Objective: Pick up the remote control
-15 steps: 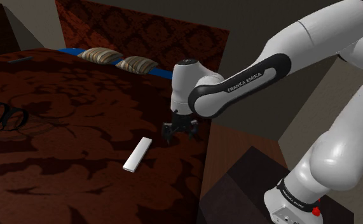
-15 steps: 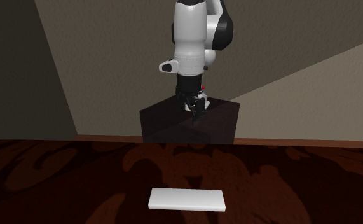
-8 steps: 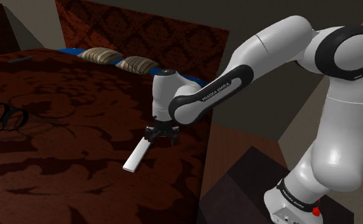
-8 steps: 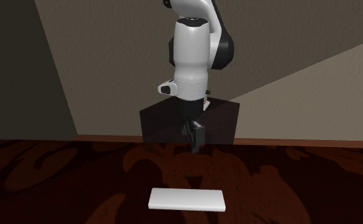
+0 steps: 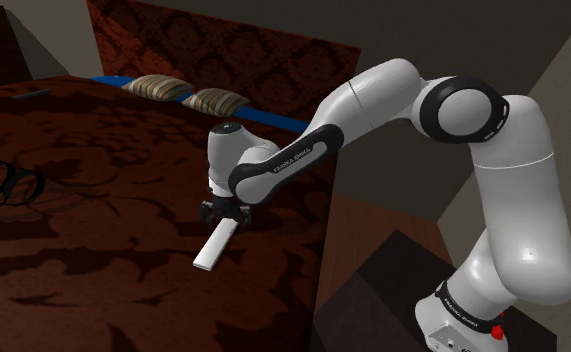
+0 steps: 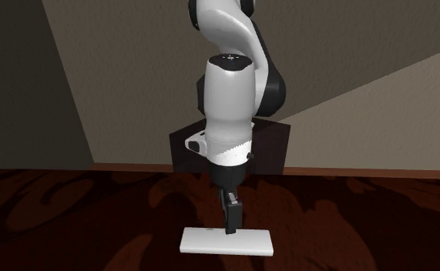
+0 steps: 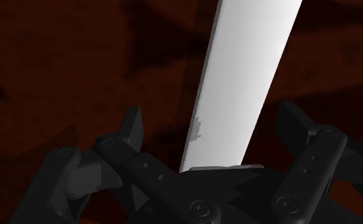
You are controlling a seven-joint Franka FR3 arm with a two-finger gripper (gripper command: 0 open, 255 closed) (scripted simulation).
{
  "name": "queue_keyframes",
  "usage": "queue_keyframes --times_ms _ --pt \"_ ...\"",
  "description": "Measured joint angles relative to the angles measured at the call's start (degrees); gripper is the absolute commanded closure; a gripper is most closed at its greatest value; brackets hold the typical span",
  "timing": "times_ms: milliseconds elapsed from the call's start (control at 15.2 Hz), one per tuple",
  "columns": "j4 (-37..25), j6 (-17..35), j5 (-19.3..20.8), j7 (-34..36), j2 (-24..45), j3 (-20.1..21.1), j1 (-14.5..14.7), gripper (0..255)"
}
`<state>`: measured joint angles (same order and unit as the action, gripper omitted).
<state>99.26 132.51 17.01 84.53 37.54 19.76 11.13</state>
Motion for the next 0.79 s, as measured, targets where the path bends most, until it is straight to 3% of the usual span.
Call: queue_keyframes --times_ms 132,594,660,792 --pt "-4.92 -0.75 0.46 1.54 3.76 -1.00 1.45 0" --pt "-7.14 1.85 1.63 2.53 8.49 -2.38 2.49 0" --pt "-7.29 2.03 1.71 2.58 8.81 -2.45 2.58 255" --pt "-7.41 2.12 1.74 2.60 8.95 -2.48 2.61 255"
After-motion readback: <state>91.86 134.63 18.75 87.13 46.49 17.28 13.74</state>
